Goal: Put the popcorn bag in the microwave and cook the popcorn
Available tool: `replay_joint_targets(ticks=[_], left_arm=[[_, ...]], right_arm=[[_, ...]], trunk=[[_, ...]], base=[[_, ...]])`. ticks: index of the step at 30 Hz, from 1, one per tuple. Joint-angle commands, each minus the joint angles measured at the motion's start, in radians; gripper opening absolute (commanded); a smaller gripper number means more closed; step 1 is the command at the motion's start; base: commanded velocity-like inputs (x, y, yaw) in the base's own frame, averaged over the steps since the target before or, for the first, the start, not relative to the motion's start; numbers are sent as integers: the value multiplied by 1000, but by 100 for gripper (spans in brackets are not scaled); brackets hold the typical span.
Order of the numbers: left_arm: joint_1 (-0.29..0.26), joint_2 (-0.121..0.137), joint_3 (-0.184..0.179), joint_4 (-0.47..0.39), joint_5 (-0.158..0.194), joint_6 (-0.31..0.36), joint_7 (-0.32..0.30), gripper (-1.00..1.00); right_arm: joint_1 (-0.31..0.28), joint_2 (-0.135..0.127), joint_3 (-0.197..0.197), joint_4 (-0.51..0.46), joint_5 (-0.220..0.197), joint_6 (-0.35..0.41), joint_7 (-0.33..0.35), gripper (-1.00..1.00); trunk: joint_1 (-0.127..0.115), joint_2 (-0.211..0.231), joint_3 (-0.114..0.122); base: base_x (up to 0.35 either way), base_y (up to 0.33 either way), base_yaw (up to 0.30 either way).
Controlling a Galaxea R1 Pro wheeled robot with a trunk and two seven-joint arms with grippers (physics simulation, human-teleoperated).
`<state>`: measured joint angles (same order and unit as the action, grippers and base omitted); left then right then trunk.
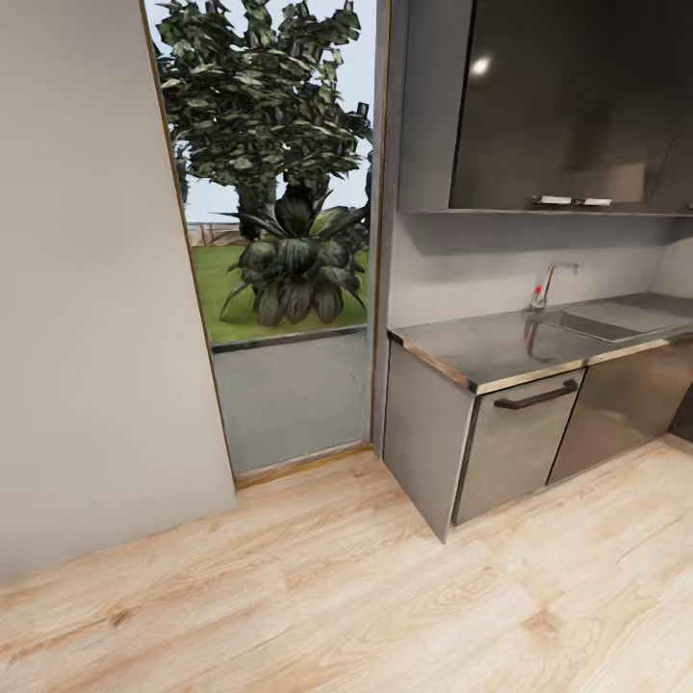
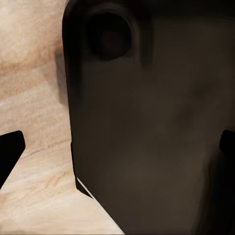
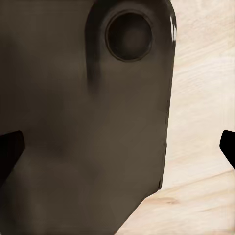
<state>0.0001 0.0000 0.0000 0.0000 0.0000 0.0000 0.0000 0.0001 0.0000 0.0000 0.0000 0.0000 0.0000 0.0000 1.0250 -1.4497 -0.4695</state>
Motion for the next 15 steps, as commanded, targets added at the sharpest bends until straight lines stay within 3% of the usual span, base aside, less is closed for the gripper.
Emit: replay_joint_targets(ticks=[1, 5, 10, 15], left_arm=[[-2, -6, 6, -6, 6, -6, -6, 100], [-2, 4, 7, -27, 11, -13, -2, 100], [-2, 5, 8, -32, 11, -12, -2, 100], [-2, 5, 8, -32, 11, -12, -2, 100]], right_arm=[[1, 5, -6, 3, -6, 3, -6, 100], [0, 3, 11, 2, 12, -1, 2, 100], [0, 3, 7, 2, 4, -19, -1, 100], [0, 2, 4, 3, -7, -47, -3, 100]], trunk=[[0, 0, 0], [0, 0, 0], [0, 0, 0], [0, 0, 0]], base=[[0, 0, 0], [0, 0, 0], [0, 0, -17], [0, 0, -204]])
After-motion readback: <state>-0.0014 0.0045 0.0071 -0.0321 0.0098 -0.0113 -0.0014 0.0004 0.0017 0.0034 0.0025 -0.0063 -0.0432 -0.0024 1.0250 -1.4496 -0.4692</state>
